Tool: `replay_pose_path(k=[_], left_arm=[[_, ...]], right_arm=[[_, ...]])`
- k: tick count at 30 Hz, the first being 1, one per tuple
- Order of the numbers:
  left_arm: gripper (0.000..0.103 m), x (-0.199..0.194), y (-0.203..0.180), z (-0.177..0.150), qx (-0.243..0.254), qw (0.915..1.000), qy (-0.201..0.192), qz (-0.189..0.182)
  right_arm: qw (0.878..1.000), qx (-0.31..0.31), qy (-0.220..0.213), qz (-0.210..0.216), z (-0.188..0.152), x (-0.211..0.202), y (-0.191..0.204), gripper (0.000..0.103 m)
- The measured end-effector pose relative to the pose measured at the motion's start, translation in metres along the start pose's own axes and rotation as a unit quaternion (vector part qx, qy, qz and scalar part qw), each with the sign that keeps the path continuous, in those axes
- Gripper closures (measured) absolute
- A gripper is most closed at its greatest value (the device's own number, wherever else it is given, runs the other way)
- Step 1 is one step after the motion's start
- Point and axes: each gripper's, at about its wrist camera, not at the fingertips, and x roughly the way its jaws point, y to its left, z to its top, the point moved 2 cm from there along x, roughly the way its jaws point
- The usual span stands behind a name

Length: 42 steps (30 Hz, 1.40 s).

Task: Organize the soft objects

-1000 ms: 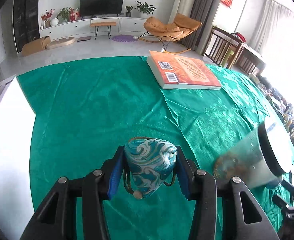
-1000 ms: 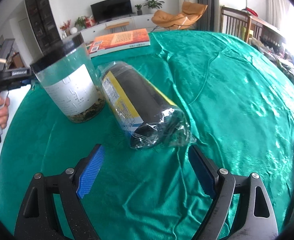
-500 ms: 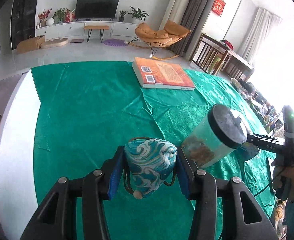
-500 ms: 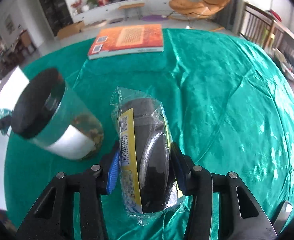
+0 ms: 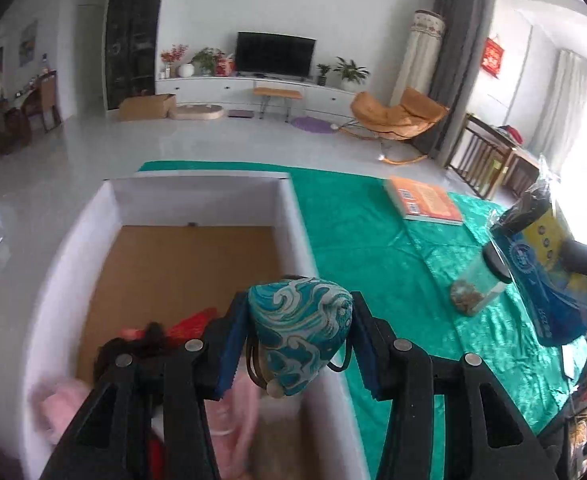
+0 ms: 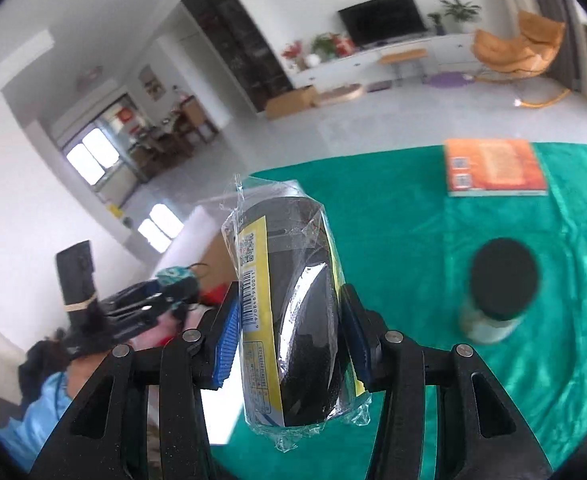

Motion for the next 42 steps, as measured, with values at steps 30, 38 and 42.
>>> replay_pose_path(k=[30, 38, 42], left_arm=[[0.011, -0.041, 0.036, -0.09, -0.036, 0.9499, 0.016, 0.31], [0.011, -0.049, 0.039, -0.096, -0.071, 0.9579, 0.031, 0.277], [0.011, -0.053, 0.038, -0.097, -0.078, 0.9597, 0.029, 0.268]], right_arm=[[0.972, -0.189, 0.119, -0.069, -0.09, 0.124, 0.137, 0.026], [0.96, -0.225, 0.134, -0.103, -0.101, 0.123, 0.152, 0.027], [0.957, -0.234, 0.138, -0.104, -0.103, 0.124, 0.159, 0.027]])
